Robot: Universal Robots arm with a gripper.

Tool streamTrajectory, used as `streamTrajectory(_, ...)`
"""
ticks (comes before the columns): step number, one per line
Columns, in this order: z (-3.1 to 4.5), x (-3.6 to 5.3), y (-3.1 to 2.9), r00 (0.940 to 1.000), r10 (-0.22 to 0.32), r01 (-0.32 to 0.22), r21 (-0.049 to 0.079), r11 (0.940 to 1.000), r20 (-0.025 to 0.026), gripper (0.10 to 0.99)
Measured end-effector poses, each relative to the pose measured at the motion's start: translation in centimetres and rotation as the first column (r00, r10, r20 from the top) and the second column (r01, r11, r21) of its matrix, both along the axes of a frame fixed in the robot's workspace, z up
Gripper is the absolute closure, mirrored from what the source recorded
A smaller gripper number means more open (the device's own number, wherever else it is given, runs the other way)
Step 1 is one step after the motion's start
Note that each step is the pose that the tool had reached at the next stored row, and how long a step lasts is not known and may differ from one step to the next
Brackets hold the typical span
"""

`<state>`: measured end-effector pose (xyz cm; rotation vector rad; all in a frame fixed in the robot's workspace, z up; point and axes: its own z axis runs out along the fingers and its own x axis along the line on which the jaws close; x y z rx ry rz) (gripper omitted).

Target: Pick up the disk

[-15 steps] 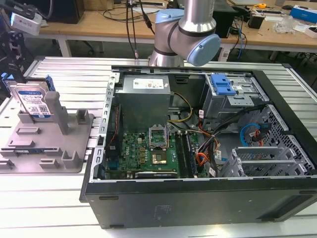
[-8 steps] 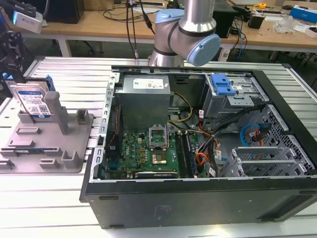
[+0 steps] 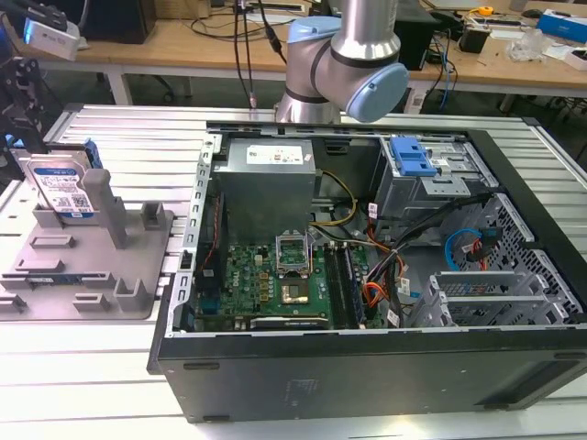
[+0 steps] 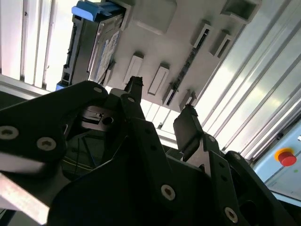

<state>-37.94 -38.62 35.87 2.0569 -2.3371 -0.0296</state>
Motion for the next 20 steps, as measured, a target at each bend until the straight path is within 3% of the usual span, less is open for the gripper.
streamTrajectory(3, -0.02, -0.51, 2.31, 1.0000, 0.008, -0.008, -0.006, 1.0000, 0.0002, 0.545)
streamTrajectory(7, -0.02, -0.79, 4.04, 0.9999, 0.015, -0.015, -0.010, 0.9998, 0.0001, 0.545)
streamTrajectory(10, -0.02, -0.92, 6.14, 0.9996, 0.027, -0.027, -0.013, 0.9995, 0.0001, 0.545)
streamTrajectory(11, -0.02, -1.08, 6.56, 0.9994, 0.034, -0.034, -0.014, 0.9993, -0.0001, 0.545)
streamTrajectory(12, -0.03, -1.30, 6.74, 0.9993, 0.038, -0.038, -0.014, 0.9992, 0.0000, 0.545)
streamTrajectory(17, -0.25, -4.31, 7.16, 0.9992, 0.039, -0.039, -0.014, 0.9991, 0.0017, 0.545)
streamTrajectory(20, -0.27, -4.64, 7.23, 0.9990, 0.045, -0.045, -0.015, 0.9989, 0.0020, 0.545)
